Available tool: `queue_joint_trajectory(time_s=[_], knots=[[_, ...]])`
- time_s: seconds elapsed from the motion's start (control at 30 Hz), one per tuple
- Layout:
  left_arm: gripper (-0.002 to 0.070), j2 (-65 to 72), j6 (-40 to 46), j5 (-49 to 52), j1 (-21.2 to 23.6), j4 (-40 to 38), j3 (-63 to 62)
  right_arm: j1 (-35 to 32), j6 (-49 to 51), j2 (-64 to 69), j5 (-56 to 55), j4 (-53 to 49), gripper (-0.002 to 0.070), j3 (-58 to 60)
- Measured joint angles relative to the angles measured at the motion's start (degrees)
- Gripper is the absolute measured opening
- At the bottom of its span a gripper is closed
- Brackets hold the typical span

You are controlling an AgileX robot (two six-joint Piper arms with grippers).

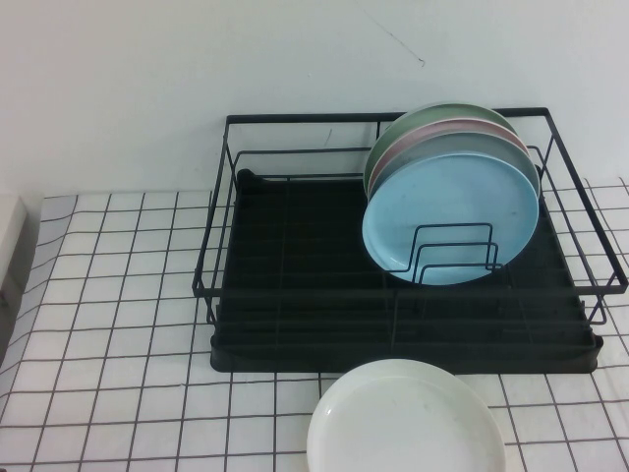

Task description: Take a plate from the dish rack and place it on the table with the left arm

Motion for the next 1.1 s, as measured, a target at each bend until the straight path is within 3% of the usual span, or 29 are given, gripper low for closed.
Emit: queue_joint_trajectory(time_s=[0.27,0.6,1.1], knots=[[-0.0004,0.0,0.0,-3.74,0.0,0.0,0.2,0.0,0.0,0.0,0.0,0.0,-0.0003,0.0],[-0.0004,0.0,0.0,-33.57,0.0,0.12,0.2,0.0,0.0,0.0,0.0,0.0,-0.0003,0.0],[-0.0004,-0.1,-3.18,-47.61,0.0,-0.51,0.2,0.0,0.0,0.0,0.0,0.0,-0.0003,0.0]])
